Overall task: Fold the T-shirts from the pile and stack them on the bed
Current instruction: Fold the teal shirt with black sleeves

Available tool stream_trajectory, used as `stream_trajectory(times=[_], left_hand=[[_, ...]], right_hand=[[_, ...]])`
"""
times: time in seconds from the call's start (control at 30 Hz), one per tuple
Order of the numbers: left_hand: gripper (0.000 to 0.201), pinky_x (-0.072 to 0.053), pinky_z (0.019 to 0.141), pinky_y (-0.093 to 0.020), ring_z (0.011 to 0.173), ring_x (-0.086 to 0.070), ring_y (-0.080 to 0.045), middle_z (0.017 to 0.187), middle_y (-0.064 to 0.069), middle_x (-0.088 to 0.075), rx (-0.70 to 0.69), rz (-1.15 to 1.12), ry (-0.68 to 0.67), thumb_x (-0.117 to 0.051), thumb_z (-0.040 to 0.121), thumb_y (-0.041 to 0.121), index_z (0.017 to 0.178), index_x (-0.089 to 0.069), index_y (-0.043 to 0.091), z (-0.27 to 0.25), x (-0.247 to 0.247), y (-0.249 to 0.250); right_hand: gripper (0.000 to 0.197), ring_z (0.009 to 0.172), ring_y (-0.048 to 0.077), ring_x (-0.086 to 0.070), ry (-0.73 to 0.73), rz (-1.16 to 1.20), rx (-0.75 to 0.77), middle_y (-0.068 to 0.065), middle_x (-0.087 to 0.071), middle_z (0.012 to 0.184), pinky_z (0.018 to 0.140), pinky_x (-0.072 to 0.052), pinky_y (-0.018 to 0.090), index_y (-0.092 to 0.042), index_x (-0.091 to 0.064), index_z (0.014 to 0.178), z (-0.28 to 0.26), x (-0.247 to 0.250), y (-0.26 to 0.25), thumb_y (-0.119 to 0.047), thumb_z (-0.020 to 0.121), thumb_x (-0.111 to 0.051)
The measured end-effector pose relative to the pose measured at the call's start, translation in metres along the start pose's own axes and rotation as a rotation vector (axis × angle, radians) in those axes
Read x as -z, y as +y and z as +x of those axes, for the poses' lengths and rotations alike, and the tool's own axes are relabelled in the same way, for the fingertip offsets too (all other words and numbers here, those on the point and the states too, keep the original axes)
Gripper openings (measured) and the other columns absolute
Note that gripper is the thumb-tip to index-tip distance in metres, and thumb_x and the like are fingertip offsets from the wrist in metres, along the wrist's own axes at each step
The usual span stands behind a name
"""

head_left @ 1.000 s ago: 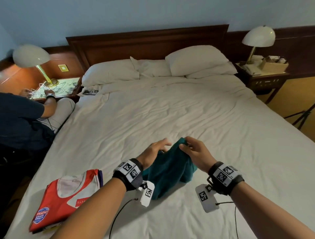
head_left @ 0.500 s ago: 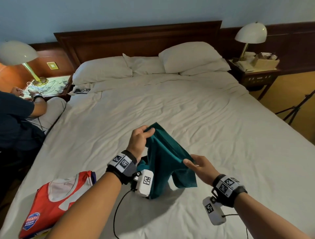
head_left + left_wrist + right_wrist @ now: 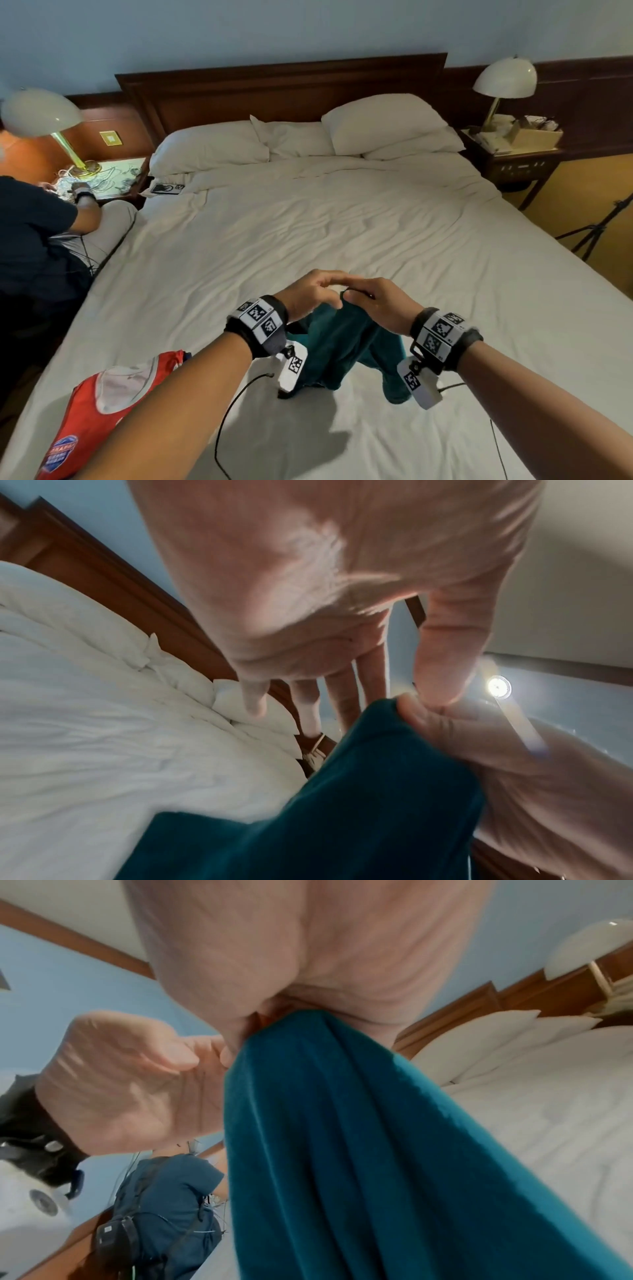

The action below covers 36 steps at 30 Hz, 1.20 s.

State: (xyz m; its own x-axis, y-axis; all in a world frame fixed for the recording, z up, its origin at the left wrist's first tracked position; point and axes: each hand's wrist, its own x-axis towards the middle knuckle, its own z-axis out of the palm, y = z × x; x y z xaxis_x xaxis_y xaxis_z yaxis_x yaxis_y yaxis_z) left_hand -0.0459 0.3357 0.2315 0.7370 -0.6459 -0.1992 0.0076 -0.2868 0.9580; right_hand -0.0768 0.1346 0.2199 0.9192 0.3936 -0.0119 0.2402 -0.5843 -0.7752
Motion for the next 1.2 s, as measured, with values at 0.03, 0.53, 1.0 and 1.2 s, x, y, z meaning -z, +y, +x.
stream_trajectory(times=[0.03, 0.53, 1.0, 1.2], left_hand=[[0.059, -0.044, 0.109, -0.033, 0.123, -0.06, -0.015, 0.131, -0.012, -0.067, 0.022, -0.038, -0.017, -0.061, 0.074, 0.013, 0.133, -0.065, 0.011, 0.002, -0.001, 0.003], [0.028, -0.041, 0.069, -0.03, 0.07, -0.046, -0.017, 0.071, -0.003, -0.052, -0.201, 0.085, 0.225, -0.063, 0.099, 0.022, 0.074, -0.06, 0.009, 0.03, 0.018, 0.043], [0.029, -0.039, 0.067, -0.034, 0.07, -0.046, -0.022, 0.073, -0.01, -0.054, -0.112, 0.038, 0.436, -0.066, 0.09, 0.033, 0.077, -0.065, 0.008, 0.013, 0.098, 0.008], [0.019, -0.052, 0.071, -0.03, 0.07, -0.062, -0.023, 0.082, -0.014, -0.066, -0.006, -0.356, 0.505, -0.069, 0.095, 0.013, 0.076, -0.069, 0.008, 0.007, 0.086, -0.05]], right_hand=[[0.023, 0.065, 0.005, -0.055, -0.001, -0.024, 0.007, -0.008, -0.064, 0.073, 0.066, -0.043, 0.027, -0.015, -0.069, 0.089, 0.001, 0.003, 0.001, -0.026, 0.104, -0.055], [0.048, 0.07, 0.021, -0.057, 0.224, 0.221, -0.109, 0.008, -0.062, 0.078, 0.068, -0.049, 0.046, -0.013, -0.06, 0.091, -0.018, 0.004, 0.051, -0.061, 0.093, -0.054], [0.058, 0.051, 0.01, -0.03, 0.404, 0.086, -0.152, -0.006, -0.034, 0.054, 0.049, -0.026, 0.028, -0.006, -0.044, 0.061, -0.011, 0.036, 0.063, -0.05, 0.094, -0.062], [0.064, 0.051, 0.011, -0.035, 0.295, 0.045, -0.219, -0.004, -0.041, 0.054, 0.05, -0.028, 0.027, -0.002, -0.052, 0.064, 0.001, 0.041, 0.088, -0.06, 0.088, -0.064]])
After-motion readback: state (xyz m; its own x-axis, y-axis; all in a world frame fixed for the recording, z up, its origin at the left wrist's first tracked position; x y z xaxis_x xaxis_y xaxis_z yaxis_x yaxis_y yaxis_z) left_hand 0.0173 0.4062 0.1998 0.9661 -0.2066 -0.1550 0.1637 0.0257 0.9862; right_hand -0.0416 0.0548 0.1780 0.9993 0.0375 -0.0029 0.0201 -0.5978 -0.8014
